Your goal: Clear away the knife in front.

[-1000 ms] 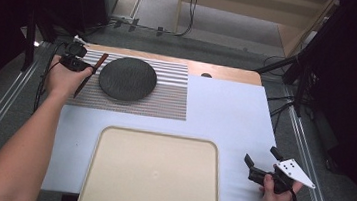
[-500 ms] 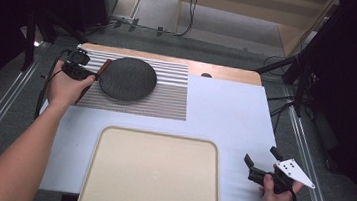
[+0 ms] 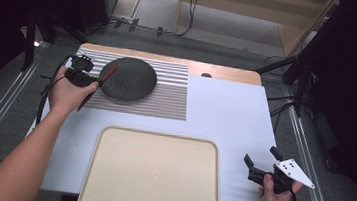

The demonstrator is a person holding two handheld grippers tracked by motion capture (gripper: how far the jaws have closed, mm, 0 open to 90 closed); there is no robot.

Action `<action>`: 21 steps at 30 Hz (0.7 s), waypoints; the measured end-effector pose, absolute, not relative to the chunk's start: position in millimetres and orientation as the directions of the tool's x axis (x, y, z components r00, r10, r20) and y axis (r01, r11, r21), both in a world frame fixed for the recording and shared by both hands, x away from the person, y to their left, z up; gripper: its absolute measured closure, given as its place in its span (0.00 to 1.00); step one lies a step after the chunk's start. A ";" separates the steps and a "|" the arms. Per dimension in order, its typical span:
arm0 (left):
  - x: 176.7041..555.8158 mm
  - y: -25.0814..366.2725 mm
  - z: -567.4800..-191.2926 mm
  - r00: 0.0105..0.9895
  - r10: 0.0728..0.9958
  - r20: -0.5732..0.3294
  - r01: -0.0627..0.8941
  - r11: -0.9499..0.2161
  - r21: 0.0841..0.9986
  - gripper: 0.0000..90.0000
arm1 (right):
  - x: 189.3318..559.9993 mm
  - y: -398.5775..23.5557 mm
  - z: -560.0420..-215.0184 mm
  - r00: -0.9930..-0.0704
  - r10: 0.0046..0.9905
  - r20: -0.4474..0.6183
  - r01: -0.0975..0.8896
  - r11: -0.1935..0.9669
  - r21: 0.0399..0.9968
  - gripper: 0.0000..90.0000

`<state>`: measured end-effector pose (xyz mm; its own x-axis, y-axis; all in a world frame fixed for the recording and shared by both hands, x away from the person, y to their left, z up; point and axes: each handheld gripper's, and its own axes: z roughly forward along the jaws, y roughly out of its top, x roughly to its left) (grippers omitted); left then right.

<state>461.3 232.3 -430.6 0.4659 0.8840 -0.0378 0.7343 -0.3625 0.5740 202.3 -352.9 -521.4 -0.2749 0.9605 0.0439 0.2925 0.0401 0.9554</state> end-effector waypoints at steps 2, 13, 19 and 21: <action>458.3 231.1 -429.2 0.469 0.882 -0.048 0.731 -0.358 0.580 0.86 | 202.3 -352.9 -521.3 -0.274 0.961 0.043 0.293 0.041 0.955 0.00; 436.3 222.3 -428.3 0.511 0.857 -0.065 0.710 -0.379 0.594 0.87 | 202.5 -352.7 -521.4 -0.273 0.961 0.042 0.293 0.042 0.955 0.00; 420.5 215.6 -427.3 0.543 0.838 -0.057 0.688 -0.405 0.603 0.86 | 202.5 -352.7 -521.4 -0.274 0.961 0.042 0.293 0.042 0.955 0.00; 416.2 214.1 -427.4 0.549 0.834 -0.059 0.684 -0.407 0.606 0.86 | 202.4 -352.7 -521.3 -0.272 0.961 0.044 0.295 0.040 0.955 0.00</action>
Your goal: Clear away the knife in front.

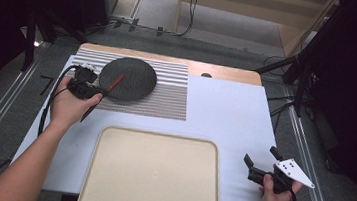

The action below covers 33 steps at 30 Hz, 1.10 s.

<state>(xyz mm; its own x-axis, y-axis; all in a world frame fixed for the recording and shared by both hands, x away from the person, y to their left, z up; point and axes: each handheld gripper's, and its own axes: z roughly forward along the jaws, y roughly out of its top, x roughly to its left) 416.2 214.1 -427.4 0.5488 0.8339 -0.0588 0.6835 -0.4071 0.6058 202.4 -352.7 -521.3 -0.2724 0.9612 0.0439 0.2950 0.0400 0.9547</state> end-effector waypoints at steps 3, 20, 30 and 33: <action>408.5 211.3 -426.6 0.563 0.824 -0.061 0.676 -0.416 0.608 0.86 | 202.3 -353.0 -521.3 -0.274 0.961 0.043 0.293 0.041 0.955 0.00; 361.9 199.5 -436.0 0.623 0.778 -0.084 0.639 -0.443 0.628 0.86 | 202.6 -352.6 -521.3 -0.272 0.962 0.038 0.294 0.045 0.955 0.00; 336.4 192.9 -431.8 0.646 0.759 -0.082 0.612 -0.451 0.650 0.86 | 202.7 -352.6 -521.3 -0.276 0.961 0.034 0.291 0.050 0.955 0.00; 328.6 190.6 -430.3 0.657 0.750 -0.077 0.602 -0.460 0.652 0.86 | 202.7 -352.5 -521.4 -0.276 0.961 0.033 0.291 0.051 0.955 0.00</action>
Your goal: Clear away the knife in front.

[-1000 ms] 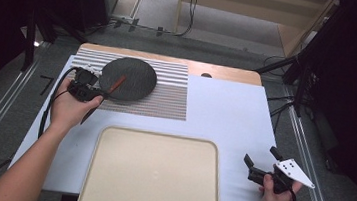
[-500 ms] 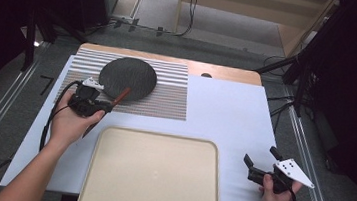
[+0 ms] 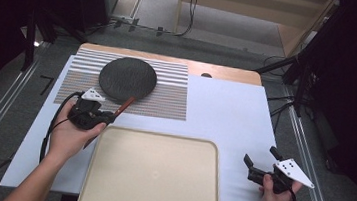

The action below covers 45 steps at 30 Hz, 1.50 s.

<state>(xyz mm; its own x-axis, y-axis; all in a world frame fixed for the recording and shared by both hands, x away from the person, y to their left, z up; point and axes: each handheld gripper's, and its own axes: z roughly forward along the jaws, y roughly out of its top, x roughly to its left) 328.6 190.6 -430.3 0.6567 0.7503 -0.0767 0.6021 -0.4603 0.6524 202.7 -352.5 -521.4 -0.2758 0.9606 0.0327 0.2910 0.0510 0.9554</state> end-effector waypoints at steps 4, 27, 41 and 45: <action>316.7 187.8 -430.0 0.660 0.747 -0.080 0.594 -0.455 0.664 0.86 | 202.7 -352.5 -521.3 -0.276 0.961 0.034 0.291 0.050 0.955 0.00; 262.2 180.9 -431.8 0.688 0.720 -0.094 0.574 -0.460 0.677 0.86 | 202.8 -351.9 -521.3 -0.276 0.961 0.032 0.295 0.053 0.954 0.00; 245.0 176.0 -447.2 0.699 0.701 -0.138 0.592 -0.459 0.663 0.86 | 202.9 -351.4 -521.3 -0.276 0.961 0.029 0.296 0.056 0.953 0.00; 242.8 173.6 -452.2 0.702 0.695 -0.153 0.598 -0.460 0.656 0.86 | 202.7 -351.3 -521.3 -0.277 0.960 0.032 0.295 0.053 0.954 0.00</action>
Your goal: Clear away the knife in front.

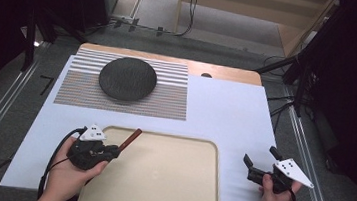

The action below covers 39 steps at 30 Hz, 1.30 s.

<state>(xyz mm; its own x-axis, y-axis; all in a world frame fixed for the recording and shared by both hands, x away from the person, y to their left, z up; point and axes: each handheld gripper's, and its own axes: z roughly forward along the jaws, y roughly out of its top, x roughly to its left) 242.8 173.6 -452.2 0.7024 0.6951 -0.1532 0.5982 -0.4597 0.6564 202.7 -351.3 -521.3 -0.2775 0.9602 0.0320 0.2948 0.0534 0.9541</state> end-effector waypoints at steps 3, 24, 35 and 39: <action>242.0 172.0 -457.8 0.701 0.696 -0.152 0.603 -0.466 0.647 0.86 | 202.6 -351.4 -521.3 -0.279 0.960 0.032 0.293 0.054 0.955 0.00; 248.3 175.4 -483.6 0.672 0.712 -0.204 0.656 -0.444 0.610 0.86 | 203.3 -351.1 -521.3 -0.274 0.962 0.025 0.293 0.059 0.954 0.00; 249.1 172.6 -488.3 0.663 0.727 -0.180 0.663 -0.458 0.592 0.86 | 203.2 -351.1 -521.4 -0.276 0.961 0.026 0.293 0.058 0.954 0.00; 249.3 172.4 -486.5 0.656 0.736 -0.166 0.652 -0.443 0.615 0.81 | 203.2 -351.2 -521.4 -0.276 0.961 0.026 0.293 0.059 0.954 0.00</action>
